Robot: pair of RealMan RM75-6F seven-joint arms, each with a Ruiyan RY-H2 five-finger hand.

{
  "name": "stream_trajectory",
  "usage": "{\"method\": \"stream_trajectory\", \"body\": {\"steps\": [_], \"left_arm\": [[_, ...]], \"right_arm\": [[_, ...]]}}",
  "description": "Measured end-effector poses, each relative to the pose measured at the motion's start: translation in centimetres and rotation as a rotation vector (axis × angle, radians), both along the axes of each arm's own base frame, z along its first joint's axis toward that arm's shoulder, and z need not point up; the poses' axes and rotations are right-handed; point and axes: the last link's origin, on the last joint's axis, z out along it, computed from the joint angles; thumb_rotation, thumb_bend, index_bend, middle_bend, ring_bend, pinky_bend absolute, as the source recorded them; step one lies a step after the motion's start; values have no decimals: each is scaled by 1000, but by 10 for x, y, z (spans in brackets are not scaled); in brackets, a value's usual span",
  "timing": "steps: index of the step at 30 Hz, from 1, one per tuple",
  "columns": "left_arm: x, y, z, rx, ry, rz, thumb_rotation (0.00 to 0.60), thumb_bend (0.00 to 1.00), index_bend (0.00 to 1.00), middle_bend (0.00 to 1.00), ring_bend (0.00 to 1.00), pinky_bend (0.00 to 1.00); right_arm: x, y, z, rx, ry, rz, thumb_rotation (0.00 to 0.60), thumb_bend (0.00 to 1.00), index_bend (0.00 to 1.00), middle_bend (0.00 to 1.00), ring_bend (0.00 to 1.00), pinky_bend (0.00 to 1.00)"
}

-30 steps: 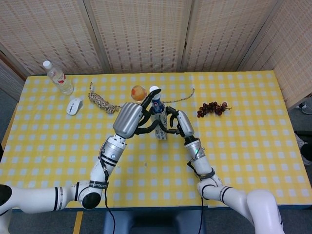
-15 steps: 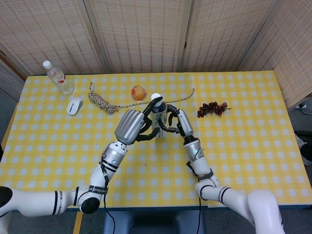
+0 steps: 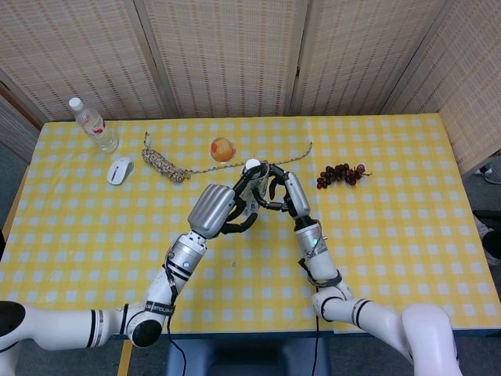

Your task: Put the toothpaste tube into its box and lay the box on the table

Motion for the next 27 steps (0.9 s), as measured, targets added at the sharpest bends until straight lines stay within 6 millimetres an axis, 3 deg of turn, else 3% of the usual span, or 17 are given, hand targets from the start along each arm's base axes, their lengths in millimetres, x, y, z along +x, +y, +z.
{"method": "stream_trajectory", "body": {"steps": [12,27], "left_arm": [[-12,-3,-12,-51,47,36,600,410,158,1000,1000,1000],[12,-2,34,65,-169,-22,600,408,104,1000,1000,1000]], "right_arm": [[4,0,1,-4,-9,8,600,406,643,574,681,710],[-7,-1,-4,-6,99,7,600,406,648,578,685,709]]}}
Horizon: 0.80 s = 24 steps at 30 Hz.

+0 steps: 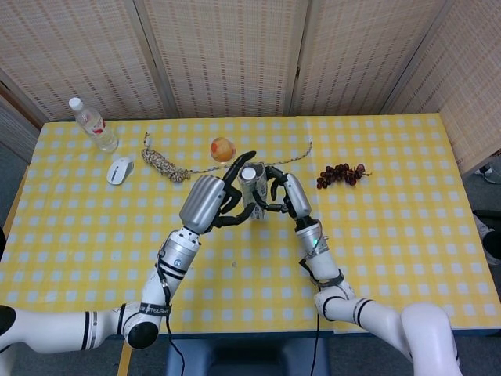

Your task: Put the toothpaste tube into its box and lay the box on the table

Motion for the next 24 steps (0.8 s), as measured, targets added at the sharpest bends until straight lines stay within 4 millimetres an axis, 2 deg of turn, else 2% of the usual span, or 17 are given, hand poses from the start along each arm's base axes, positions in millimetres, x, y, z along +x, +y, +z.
{"method": "stream_trajectory", "body": {"steps": [5,11,14,19,22,24], "left_arm": [[-6,0,17,58,1,-9,600,408,105,1000,972,1000],[-25,-3,36,165,50,-26,600,406,131,1000,835,999],[-37,-3,42,192,101,-17,600,404,146,982,758,958],[-62,-4,48,204,229,22,600,404,212,820,597,766],[-84,-6,54,213,320,64,600,404,265,620,417,535],[-101,-7,59,223,368,98,600,404,270,526,335,439]], "right_arm": [[0,-1,6,-44,108,49,600,406,665,591,698,723],[6,0,29,-114,338,143,600,407,666,592,697,723],[13,4,38,-122,485,188,600,407,666,591,694,723],[16,15,50,-133,760,233,600,407,665,592,693,723],[12,22,57,-121,898,238,600,407,665,592,691,723],[7,26,62,-104,961,230,600,407,665,592,691,723]]}}
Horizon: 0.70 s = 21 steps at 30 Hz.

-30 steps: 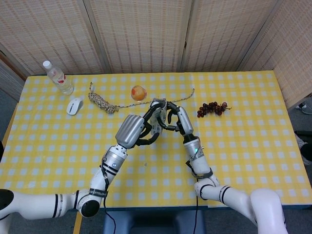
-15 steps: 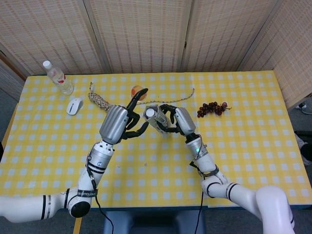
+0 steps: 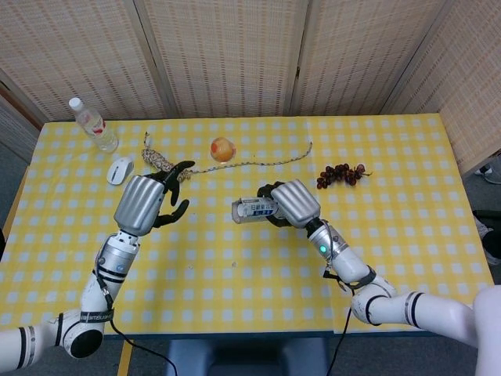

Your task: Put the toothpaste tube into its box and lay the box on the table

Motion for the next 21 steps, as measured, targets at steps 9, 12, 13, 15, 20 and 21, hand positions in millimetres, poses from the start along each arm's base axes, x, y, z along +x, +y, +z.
{"method": "stream_trajectory", "body": {"steps": [9,12,13,15,20,21], "left_arm": [[-89,-2,30,100,185,208,600,361,224,250,86,124],[-112,-2,38,152,238,243,600,358,216,220,55,82],[-121,-3,41,174,255,254,600,358,213,217,51,77],[-133,-6,45,203,277,265,600,357,208,216,48,69],[-161,-15,46,223,305,304,600,345,194,214,45,59],[-163,-15,46,222,308,307,600,343,191,212,43,58]], "right_arm": [[-29,12,12,2,148,-51,600,406,666,591,693,723],[-36,11,11,-2,180,-66,600,406,666,591,697,723],[-38,11,9,0,191,-72,600,406,666,592,698,723],[-40,10,7,6,206,-78,600,406,666,592,698,722],[-42,10,-6,28,249,-93,600,406,666,576,668,685],[-43,10,-9,33,255,-96,600,405,664,560,649,656]]}}
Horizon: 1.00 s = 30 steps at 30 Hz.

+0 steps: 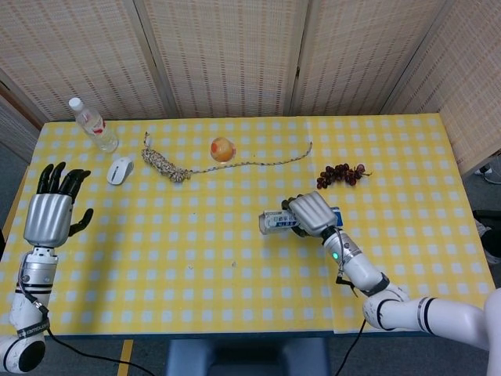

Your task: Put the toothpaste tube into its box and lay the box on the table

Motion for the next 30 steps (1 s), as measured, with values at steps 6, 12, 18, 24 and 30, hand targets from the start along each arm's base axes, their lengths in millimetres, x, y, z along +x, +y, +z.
{"method": "stream_trajectory", "body": {"steps": [6,12,18,24,30], "left_arm": [[-5,0,-5,-21,-1,10,600,336,178,210,41,56],[-7,2,-9,-37,-23,21,600,323,166,207,39,55],[-6,1,-11,-40,-34,17,600,317,158,206,38,55],[-5,0,-2,-8,-33,17,600,312,157,200,35,44],[-10,-7,13,16,15,49,600,308,138,166,2,2]], "right_arm": [[-2,1,-12,28,2,-31,600,406,366,291,416,385],[-3,1,-11,52,-55,-64,600,406,10,16,154,152],[-5,2,-8,92,-65,-88,600,406,0,0,48,48],[-1,7,6,81,-98,-81,600,406,0,0,28,1],[-15,22,48,-58,-134,-62,600,406,0,0,0,0]]}}
